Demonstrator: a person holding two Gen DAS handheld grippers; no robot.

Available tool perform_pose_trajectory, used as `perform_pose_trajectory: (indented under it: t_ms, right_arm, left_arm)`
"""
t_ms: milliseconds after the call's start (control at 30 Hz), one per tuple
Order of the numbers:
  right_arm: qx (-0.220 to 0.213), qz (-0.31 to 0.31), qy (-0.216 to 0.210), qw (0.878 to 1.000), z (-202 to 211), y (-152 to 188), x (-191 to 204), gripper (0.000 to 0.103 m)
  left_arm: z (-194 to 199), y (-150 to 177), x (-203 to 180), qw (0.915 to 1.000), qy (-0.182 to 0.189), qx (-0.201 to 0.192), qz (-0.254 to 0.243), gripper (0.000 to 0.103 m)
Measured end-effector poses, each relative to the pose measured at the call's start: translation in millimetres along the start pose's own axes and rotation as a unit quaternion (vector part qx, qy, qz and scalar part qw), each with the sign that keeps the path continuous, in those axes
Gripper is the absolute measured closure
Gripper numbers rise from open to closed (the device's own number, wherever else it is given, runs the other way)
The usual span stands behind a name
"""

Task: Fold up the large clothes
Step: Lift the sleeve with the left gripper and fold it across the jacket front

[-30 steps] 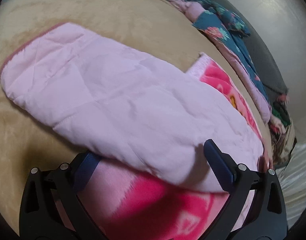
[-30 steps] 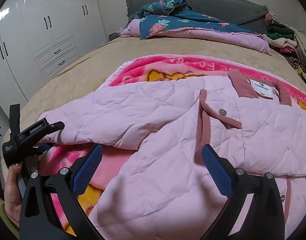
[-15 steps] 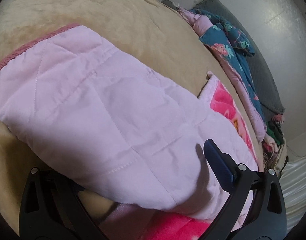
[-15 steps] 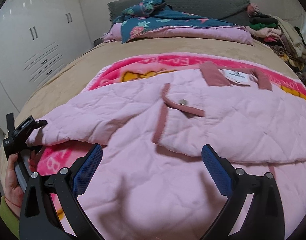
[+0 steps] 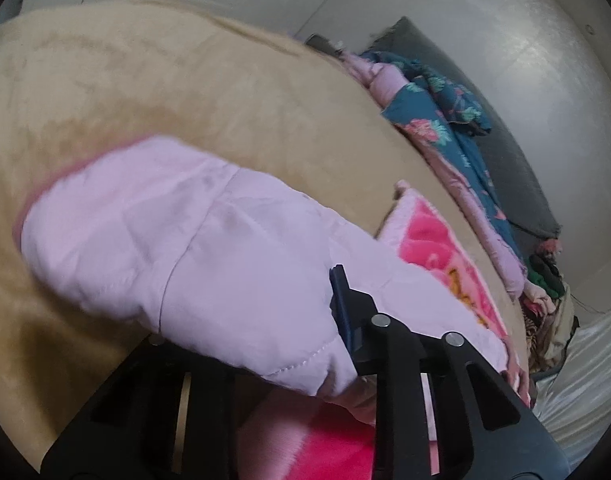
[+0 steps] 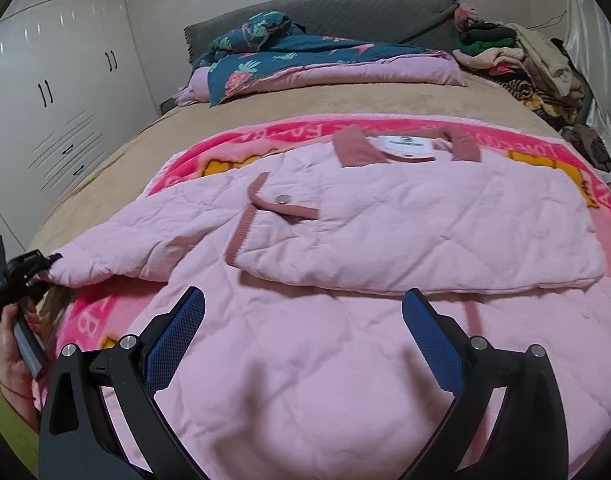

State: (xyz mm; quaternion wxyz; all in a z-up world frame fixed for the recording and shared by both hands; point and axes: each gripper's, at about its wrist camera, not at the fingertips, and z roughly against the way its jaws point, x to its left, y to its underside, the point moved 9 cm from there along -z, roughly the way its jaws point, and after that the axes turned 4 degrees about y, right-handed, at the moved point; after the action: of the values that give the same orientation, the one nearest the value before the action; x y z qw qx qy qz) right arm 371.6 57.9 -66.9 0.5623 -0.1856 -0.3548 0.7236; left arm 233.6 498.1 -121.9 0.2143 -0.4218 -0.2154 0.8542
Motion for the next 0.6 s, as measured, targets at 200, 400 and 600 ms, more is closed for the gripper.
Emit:
perform_pose_trajectory:
  t_ms: [200,400,600]
  right_arm:
    - [-0.011,-0.014,0.01,1.0,12.7,0.3,-23.4,0.005]
    - [-0.016,-0.022,0.022,0.999,21.8,2.9,-41.7,0.005]
    - [-0.024,-0.034,0.026,0.999,32.6,4.5,-60.5,0.005]
  left_arm:
    - [21.3,-10.3,-36.5,0.9987,0.032,-0.02,-0.035,0.088]
    - [41.7,-8.5,-79.6,0.9944,0.073,-0.032,-0.07,0.089]
    - [63.8,2.9,-120.7,0.9879,0.108,-0.036,-0.105,0.09]
